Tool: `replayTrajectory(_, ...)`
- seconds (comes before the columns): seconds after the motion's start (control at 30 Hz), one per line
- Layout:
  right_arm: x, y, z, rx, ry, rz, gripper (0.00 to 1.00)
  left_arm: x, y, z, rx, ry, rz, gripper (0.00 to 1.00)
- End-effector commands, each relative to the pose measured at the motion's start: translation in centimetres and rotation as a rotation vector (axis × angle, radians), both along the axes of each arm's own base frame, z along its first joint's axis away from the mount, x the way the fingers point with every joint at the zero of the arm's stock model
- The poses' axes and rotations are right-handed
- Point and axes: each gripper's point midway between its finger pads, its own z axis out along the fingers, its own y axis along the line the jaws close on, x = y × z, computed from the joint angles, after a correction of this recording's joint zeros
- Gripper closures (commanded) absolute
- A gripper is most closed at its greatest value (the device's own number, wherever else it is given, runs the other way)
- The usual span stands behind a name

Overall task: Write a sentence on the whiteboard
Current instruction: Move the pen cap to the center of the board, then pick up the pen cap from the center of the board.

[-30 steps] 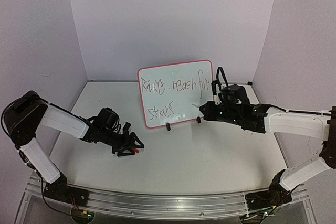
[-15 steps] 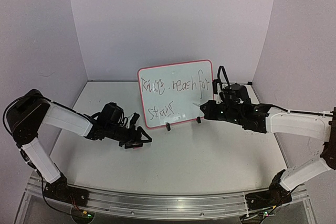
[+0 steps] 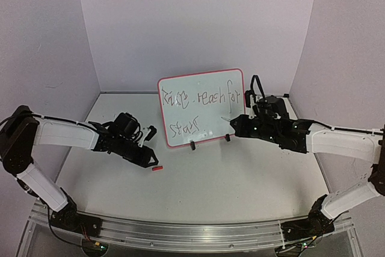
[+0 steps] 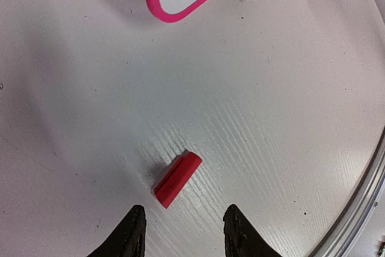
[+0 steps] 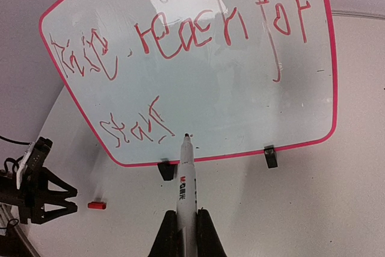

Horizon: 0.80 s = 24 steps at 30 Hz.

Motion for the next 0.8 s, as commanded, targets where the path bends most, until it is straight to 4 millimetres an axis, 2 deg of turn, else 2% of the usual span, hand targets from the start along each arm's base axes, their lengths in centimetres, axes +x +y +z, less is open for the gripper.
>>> replayTrajectory(0.0,-0.1,-0.7,1.3,0.016,-0.037,-0.019,1.00,1.1,0.8,-0.4,0.093,-0.060,-0.024,0.57)
replayTrajectory(0.27,-0.1,-0.7,1.0,0.015,-0.030,-0.023,1.00,0.6,-0.3,-1.5,0.084,-0.028,-0.112,0.60)
replayTrajectory(0.47,-0.1,-0.8,1.3,0.014,-0.033,-0.022,1.00,1.0,-0.9,-1.9,0.085,-0.031,-0.132,0.63)
replayTrajectory(0.77,-0.1,-0.9,1.2,0.006,-0.030,-0.025,1.00,0.5,-1.1,-3.6,0.112,0.007,-0.162,0.68)
